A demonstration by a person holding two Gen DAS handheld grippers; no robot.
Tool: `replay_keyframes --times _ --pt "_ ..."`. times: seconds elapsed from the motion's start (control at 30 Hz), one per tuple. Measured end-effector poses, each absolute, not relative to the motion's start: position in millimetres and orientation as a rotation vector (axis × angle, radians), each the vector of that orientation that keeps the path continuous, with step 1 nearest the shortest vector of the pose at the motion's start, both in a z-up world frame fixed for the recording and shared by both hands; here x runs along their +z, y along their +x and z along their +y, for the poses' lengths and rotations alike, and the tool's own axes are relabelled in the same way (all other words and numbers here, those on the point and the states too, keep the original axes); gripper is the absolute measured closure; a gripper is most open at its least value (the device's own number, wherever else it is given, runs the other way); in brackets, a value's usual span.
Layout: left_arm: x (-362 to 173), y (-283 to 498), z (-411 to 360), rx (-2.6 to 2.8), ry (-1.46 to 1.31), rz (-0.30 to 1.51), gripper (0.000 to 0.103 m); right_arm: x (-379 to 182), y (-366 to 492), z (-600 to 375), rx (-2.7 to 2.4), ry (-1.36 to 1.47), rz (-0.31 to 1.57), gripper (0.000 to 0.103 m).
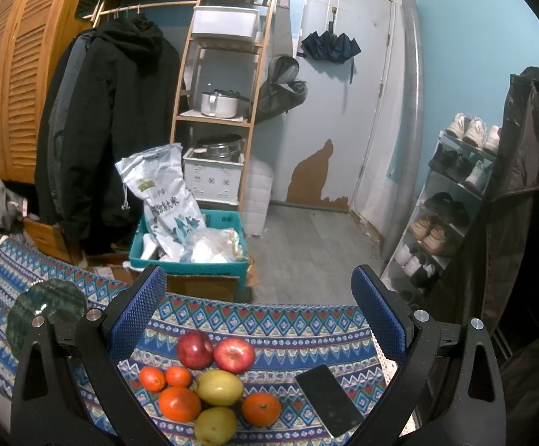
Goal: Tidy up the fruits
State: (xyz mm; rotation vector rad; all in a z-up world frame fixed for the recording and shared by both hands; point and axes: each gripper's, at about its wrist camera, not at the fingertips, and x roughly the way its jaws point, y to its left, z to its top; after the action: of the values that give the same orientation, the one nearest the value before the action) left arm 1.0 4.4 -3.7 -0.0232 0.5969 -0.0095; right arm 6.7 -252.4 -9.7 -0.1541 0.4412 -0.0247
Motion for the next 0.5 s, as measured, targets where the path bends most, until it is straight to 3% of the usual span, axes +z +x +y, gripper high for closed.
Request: replay_keyframes --times 0.5 --pt "-4.4 1.0 3.3 -0.011 -0.021 0.596 0.001 -9.2 7.4 -251.2 -0.026 -0.156 0.443 0.005"
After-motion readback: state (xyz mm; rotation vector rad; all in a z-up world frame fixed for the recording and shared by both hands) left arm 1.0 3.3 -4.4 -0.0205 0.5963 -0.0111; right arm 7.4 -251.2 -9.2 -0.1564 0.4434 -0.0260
